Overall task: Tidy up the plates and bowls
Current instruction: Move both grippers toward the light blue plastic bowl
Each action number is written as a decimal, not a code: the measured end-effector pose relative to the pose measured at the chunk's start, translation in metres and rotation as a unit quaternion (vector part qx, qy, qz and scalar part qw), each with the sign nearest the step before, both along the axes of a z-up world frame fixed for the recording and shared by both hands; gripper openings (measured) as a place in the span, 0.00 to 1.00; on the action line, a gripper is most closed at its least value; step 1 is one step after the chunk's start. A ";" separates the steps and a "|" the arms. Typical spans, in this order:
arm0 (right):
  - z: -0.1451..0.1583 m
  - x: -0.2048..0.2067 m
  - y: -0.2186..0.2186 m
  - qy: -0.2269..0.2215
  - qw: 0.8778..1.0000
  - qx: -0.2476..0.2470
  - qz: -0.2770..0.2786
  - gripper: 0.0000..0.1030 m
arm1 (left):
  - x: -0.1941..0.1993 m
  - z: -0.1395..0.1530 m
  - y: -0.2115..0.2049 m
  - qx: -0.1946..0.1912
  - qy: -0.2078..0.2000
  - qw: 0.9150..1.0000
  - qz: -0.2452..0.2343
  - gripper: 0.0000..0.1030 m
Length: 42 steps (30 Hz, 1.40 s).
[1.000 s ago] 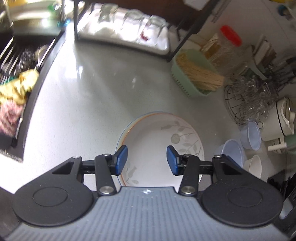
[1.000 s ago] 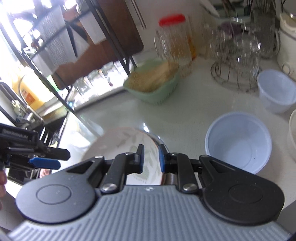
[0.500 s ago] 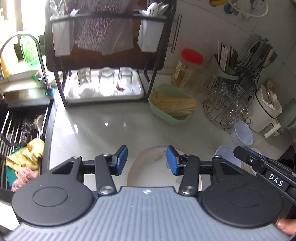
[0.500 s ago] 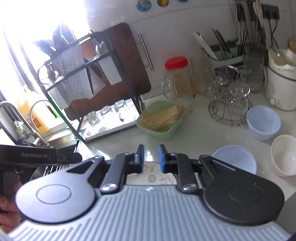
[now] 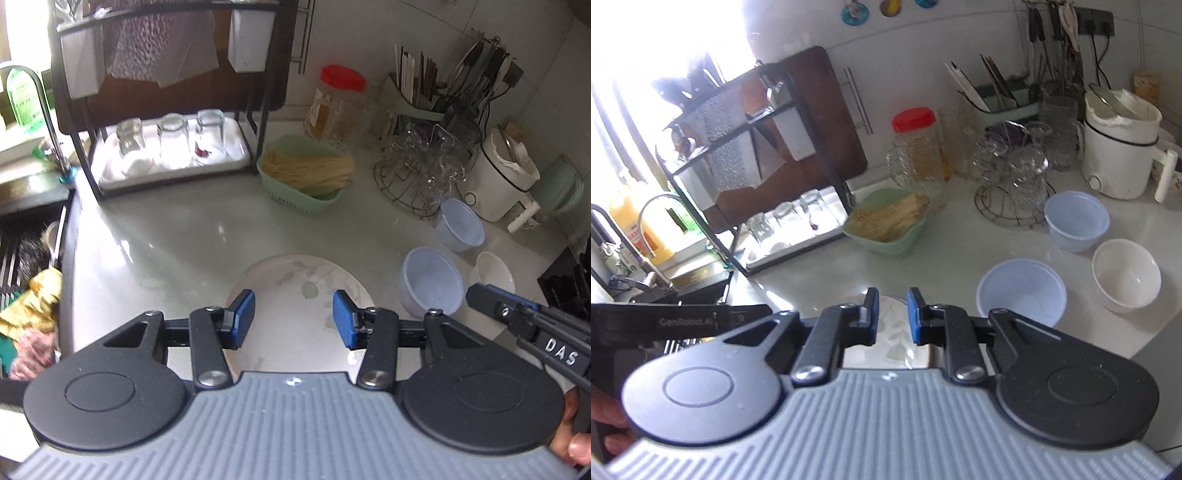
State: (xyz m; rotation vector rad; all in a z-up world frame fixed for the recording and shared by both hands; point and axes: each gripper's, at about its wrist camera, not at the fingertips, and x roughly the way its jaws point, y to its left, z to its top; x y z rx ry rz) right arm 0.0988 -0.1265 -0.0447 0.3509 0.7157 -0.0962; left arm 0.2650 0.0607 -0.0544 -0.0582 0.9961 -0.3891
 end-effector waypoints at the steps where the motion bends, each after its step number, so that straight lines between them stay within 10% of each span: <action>1: -0.002 -0.002 -0.005 0.005 1.000 -0.002 0.000 0.20 | -0.002 -0.002 -0.006 -0.003 0.000 1.000 -0.001 0.51; 24: -0.046 -0.007 -0.131 0.011 0.996 -0.060 0.069 0.20 | 0.022 -0.040 -0.176 0.013 -0.018 0.999 -0.044 0.54; 42: -0.111 0.038 -0.156 0.052 0.999 -0.016 0.008 0.32 | 0.086 -0.126 -0.211 0.007 0.097 0.994 -0.052 0.61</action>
